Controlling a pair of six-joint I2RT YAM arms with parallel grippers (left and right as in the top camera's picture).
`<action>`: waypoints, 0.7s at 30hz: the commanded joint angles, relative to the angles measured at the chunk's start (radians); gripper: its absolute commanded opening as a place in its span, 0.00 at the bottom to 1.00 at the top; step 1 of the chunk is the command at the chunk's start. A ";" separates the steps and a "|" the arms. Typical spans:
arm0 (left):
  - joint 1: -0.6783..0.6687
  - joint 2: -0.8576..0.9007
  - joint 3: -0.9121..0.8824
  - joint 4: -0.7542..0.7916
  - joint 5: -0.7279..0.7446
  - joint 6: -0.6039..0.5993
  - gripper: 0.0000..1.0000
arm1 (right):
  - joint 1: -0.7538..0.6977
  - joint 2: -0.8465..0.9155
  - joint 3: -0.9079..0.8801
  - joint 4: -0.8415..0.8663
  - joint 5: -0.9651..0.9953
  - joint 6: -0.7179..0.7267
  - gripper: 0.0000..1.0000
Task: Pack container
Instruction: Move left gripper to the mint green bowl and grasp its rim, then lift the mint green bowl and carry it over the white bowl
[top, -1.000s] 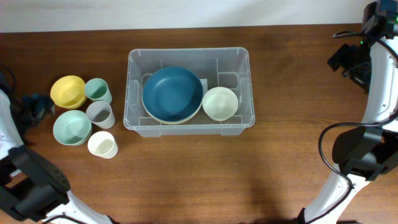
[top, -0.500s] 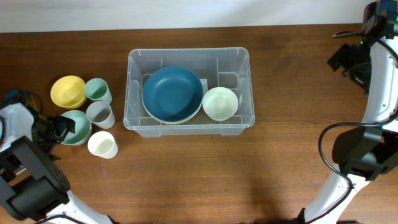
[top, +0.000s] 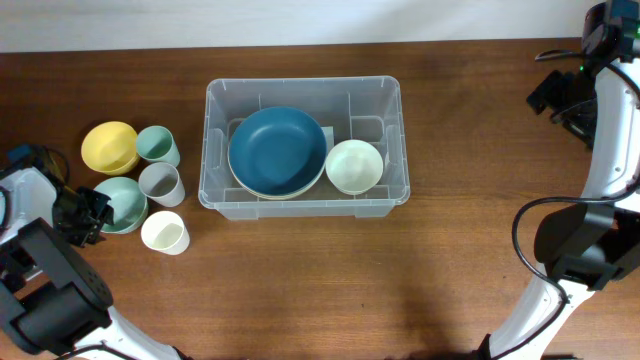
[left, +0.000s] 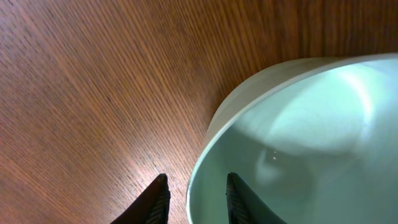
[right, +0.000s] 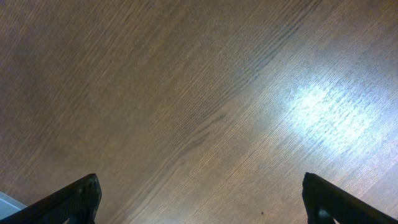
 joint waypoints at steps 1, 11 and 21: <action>0.001 -0.002 -0.021 0.010 0.003 0.001 0.25 | -0.001 0.006 -0.004 0.001 0.002 0.009 0.99; 0.009 -0.002 -0.024 0.006 -0.005 0.000 0.01 | -0.001 0.006 -0.004 0.001 0.002 0.009 0.99; 0.161 -0.011 0.007 -0.090 -0.022 0.000 0.00 | -0.001 0.006 -0.004 0.001 0.002 0.009 0.99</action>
